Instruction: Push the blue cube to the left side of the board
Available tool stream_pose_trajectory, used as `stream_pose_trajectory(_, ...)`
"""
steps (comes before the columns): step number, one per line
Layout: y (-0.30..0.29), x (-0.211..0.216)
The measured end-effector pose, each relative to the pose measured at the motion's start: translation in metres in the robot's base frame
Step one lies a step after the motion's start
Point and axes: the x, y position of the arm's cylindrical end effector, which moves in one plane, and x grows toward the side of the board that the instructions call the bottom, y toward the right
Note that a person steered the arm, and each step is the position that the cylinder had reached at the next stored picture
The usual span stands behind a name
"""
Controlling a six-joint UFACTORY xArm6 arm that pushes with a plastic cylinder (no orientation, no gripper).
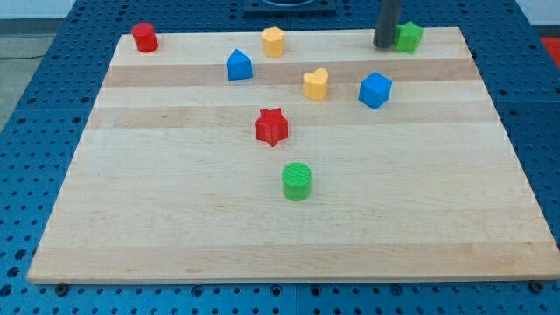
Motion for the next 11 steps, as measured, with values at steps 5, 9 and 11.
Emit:
stream_pose_trajectory(5,0.011,0.113)
stream_pose_trajectory(9,-0.102,0.116)
stream_pose_trajectory(11,-0.177,0.116)
